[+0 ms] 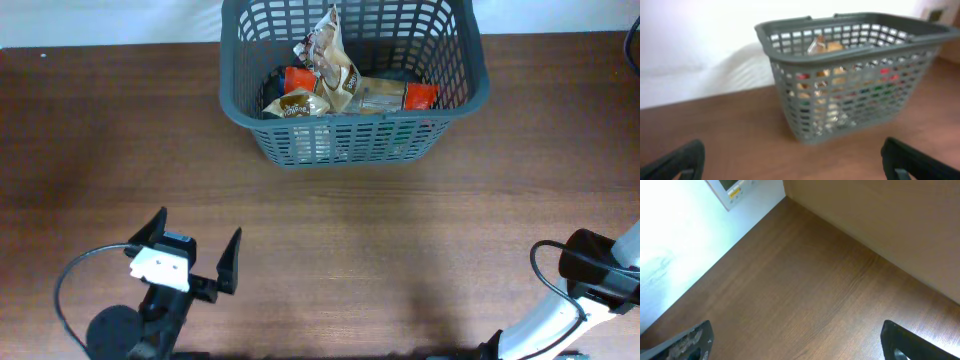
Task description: Pack container
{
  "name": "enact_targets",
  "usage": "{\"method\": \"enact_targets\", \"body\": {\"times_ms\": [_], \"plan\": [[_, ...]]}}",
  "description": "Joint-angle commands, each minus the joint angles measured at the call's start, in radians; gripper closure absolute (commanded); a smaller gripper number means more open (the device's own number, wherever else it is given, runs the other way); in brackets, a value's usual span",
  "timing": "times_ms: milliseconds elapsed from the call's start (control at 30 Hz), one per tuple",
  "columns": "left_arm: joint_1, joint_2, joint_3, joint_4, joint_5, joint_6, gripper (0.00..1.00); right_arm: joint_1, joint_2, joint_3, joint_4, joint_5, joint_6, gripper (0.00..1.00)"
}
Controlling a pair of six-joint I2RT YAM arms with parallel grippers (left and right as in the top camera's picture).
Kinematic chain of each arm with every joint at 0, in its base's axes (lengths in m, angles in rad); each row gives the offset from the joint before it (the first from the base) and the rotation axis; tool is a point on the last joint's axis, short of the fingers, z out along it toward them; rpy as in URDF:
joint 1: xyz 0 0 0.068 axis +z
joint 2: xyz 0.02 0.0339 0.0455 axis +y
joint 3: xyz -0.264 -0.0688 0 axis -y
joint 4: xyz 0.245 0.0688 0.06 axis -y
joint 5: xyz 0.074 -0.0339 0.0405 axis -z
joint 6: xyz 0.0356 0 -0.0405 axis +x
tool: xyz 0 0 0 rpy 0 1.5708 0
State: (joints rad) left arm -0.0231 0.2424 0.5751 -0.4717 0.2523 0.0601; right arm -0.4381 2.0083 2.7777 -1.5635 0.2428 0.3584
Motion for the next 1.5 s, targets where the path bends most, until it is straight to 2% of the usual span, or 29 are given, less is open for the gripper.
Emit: {"method": "enact_targets", "body": {"times_ms": [0,200,567,733,1100,1467], "plan": [[0.039,-0.083,-0.108,0.101,0.023,0.04,0.01,-0.001,-0.005,-0.002,0.003,0.005,0.002,0.02],[0.071,-0.225,-0.265,0.269,0.022,0.04,0.01,-0.001,-0.005,-0.002,0.003,0.005,0.002,0.01],[0.074,-0.237,-0.46,0.688,-0.007,0.04,0.01,-0.001,-0.005,-0.002,0.003,0.005,0.002,0.01],[0.075,-0.238,-0.527,0.792,-0.045,0.04,0.01,-0.001,-0.005,-0.002,0.003,0.005,0.002,0.01],[0.08,-0.238,-0.567,0.761,-0.069,0.096,0.01,-0.001,-0.005,-0.002,0.003,0.005,0.002,0.01],[0.097,-0.238,-0.567,0.508,-0.078,0.096,0.01,-0.001,-0.005,-0.002,0.003,0.005,0.002,0.01]]}}
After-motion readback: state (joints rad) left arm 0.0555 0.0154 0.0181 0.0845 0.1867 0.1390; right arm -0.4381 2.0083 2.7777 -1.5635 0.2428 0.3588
